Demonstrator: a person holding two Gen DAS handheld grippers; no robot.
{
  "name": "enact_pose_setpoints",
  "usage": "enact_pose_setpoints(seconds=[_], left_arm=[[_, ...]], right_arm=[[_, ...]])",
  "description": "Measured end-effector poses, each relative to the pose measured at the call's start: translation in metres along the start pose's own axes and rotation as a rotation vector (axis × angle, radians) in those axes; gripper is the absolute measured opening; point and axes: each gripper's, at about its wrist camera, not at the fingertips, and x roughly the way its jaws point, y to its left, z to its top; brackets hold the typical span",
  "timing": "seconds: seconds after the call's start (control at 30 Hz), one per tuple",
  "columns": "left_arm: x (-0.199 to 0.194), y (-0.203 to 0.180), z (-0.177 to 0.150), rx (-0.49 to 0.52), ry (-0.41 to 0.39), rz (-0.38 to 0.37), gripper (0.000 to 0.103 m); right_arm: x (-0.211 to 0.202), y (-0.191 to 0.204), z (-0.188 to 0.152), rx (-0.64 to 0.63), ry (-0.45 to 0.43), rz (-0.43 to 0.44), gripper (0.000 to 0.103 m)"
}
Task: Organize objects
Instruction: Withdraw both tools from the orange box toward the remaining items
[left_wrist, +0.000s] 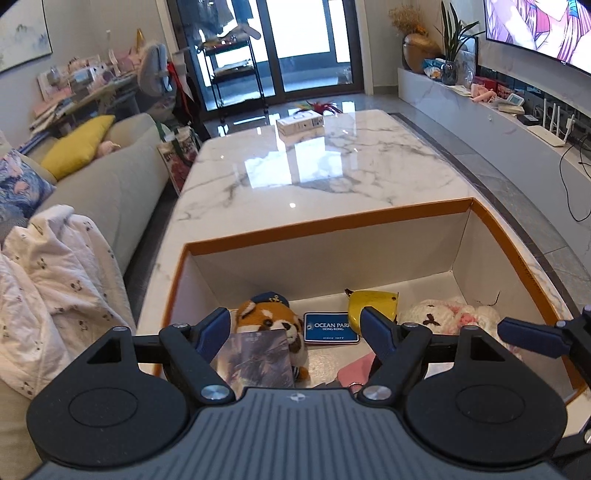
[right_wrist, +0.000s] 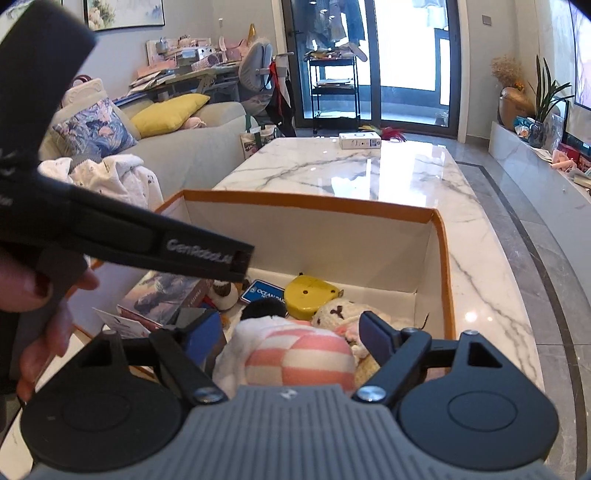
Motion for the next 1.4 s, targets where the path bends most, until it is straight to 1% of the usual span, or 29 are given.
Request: enact_pose_setpoints(seconds=[0.23, 0.43, 0.53, 0.9, 1.07, 1.2, 1.4], left_arm=[[-0.017, 0.002, -0.011, -0.007, -0.006, 0.043, 0.091], [-0.042, 0.010, -0.023, -0.074, -0.047, 0.061, 0.091], [-0.054, 0.013, -0.034, -0.097, -0.060, 0.076, 0.091], [-0.102, 0.017, -0.071, -0.160, -0.129, 0.121, 0.091], [-0.114, 0.016, -0.091, -0.171, -0.140, 0.125, 0.091], [-0.126, 0.020, -0.106, -0.203, -0.160, 0.128, 0.091], [-0.135, 0.026, -0.122, -0.230, -0.176, 0.138, 0.091]], right_arm=[[-0.009, 0.000, 0.002, -0.003, -0.015, -0.023, 0.083], [-0.020, 0.002, 0.002, 0.006, -0.024, -0.038, 0.084], [-0.029, 0.004, -0.001, -0.004, -0.031, -0.058, 0.089], [-0.069, 0.016, -0.019, -0.014, -0.054, -0.088, 0.090], [-0.088, 0.029, -0.035, -0.019, -0.058, -0.078, 0.091], [-0.101, 0.040, -0.050, -0.030, -0.060, -0.070, 0.092], [-0.110, 0.047, -0.065, -0.027, -0.051, -0.078, 0.092]])
